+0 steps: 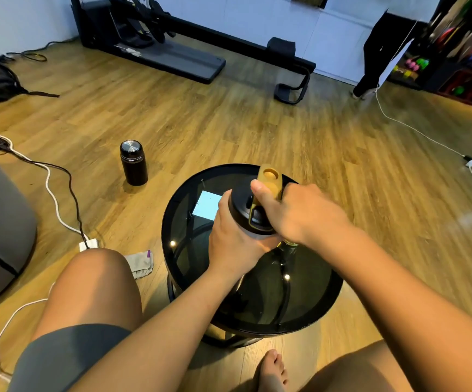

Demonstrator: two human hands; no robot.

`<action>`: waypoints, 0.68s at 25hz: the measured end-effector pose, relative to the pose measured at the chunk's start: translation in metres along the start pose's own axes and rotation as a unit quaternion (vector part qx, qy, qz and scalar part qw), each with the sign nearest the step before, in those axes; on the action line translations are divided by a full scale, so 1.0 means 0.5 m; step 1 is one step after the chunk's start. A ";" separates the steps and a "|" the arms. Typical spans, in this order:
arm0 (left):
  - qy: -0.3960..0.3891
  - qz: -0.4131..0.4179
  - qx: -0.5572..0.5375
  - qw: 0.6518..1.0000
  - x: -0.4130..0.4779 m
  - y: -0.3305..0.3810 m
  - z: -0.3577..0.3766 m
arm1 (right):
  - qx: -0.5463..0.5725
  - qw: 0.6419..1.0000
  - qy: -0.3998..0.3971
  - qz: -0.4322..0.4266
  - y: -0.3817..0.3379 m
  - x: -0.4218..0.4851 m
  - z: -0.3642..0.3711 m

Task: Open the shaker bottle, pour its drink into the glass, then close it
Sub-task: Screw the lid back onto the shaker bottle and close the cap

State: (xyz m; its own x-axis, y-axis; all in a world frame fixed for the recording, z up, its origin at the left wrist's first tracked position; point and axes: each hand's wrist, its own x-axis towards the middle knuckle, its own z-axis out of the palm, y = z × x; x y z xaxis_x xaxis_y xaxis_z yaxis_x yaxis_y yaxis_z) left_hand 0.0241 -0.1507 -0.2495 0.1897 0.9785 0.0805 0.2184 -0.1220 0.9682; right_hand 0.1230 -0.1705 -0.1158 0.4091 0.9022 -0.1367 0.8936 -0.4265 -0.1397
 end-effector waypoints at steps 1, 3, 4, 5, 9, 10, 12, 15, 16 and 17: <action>0.001 0.004 0.006 1.000 0.002 -0.002 -0.001 | -0.021 1.000 -0.005 -0.004 0.009 0.000 -0.015; -0.010 0.009 0.009 1.000 0.010 -0.009 -0.007 | -0.055 0.998 0.013 -0.035 0.027 0.014 -0.047; -0.019 0.008 0.003 1.000 0.014 -0.014 -0.011 | -0.050 0.994 0.039 -0.089 0.032 0.027 -0.057; -0.031 0.006 -0.002 1.000 0.018 -0.018 -0.015 | -0.036 0.985 0.047 -0.159 0.030 0.035 -0.063; -0.076 -0.005 0.025 0.997 0.031 -0.025 -0.027 | 0.003 0.962 -0.047 -0.268 0.004 0.042 -0.034; -0.080 -0.005 0.029 0.996 0.034 -0.025 -0.028 | -0.004 0.969 -0.037 -0.245 0.001 0.043 -0.026; -0.071 -0.002 0.026 0.997 0.038 -0.027 -0.028 | -0.039 0.982 -0.001 -0.184 -0.008 0.045 -0.017; -0.047 0.007 -0.001 0.999 0.034 -0.022 -0.024 | -0.102 0.989 0.034 -0.106 -0.006 0.045 -0.025; -0.041 0.006 -0.006 0.999 0.032 -0.019 -0.023 | -0.115 0.988 0.042 -0.093 -0.004 0.046 -0.032; -0.037 0.004 -0.007 0.999 0.030 -0.019 -0.022 | -0.117 0.987 0.046 -0.100 0.000 0.048 -0.038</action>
State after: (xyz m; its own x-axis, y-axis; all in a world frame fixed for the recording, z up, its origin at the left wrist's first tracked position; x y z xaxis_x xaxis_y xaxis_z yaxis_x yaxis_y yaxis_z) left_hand 0.0141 -0.1330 -0.2550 0.2626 0.9623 0.0709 0.2024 -0.1268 0.9711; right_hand 0.1365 -0.1476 -0.1003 0.2255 0.9735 -0.0376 0.9720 -0.2221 0.0768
